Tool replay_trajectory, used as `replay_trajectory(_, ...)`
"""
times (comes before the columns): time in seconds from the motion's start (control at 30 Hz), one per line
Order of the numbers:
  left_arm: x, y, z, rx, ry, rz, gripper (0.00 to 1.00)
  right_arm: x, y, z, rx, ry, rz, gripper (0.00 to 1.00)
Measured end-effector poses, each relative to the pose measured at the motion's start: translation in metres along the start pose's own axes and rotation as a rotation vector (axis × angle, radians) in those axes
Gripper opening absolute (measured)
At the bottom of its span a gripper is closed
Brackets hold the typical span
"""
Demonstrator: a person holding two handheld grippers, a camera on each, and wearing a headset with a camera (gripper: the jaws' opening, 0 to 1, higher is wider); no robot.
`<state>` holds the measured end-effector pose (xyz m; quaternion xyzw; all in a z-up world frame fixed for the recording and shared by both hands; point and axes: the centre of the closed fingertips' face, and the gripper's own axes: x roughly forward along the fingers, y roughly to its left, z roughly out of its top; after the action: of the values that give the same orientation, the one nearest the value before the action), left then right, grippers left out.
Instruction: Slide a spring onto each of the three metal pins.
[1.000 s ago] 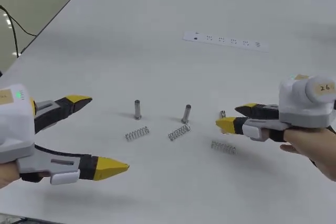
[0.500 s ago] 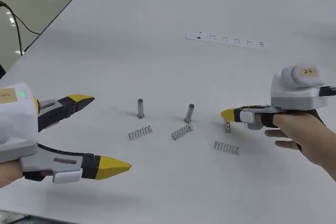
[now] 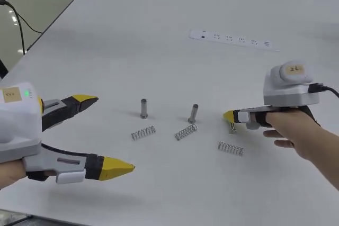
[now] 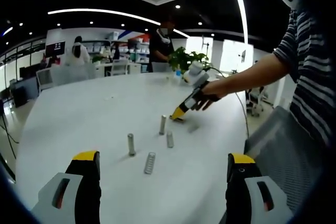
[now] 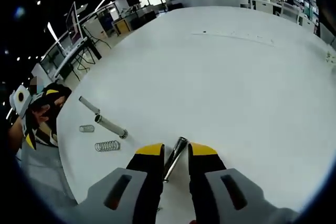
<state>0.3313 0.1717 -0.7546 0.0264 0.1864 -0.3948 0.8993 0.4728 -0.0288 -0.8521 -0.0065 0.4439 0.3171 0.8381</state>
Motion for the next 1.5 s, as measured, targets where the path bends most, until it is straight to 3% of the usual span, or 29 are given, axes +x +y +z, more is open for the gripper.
replay_trajectory(0.27, 0.000, -0.001, -0.002, -0.005, 0.004, -0.001, 0.98, 0.003, -0.003, 0.002, -0.063, 0.012, -0.042, 0.09)
replay_trajectory(0.47, 0.000, -0.002, -0.002, -0.014, -0.002, -0.008, 0.98, 0.003, -0.002, 0.001, -0.038, 0.013, -0.037, 0.07)
replay_trajectory(0.7, 0.000, -0.003, -0.003, -0.014, 0.002, -0.010, 0.98, 0.003, -0.001, -0.001, -0.062, 0.019, -0.041, 0.05)
replay_trajectory(1.13, 0.000, -0.002, 0.001, -0.010, -0.004, -0.009, 0.98, -0.017, 0.000, 0.006, -0.073, -0.058, -0.014, 0.05)
replay_trajectory(1.5, -0.001, -0.003, 0.001, -0.002, 0.007, -0.012, 0.98, -0.027, 0.009, 0.012, -0.133, -0.107, 0.002, 0.05)
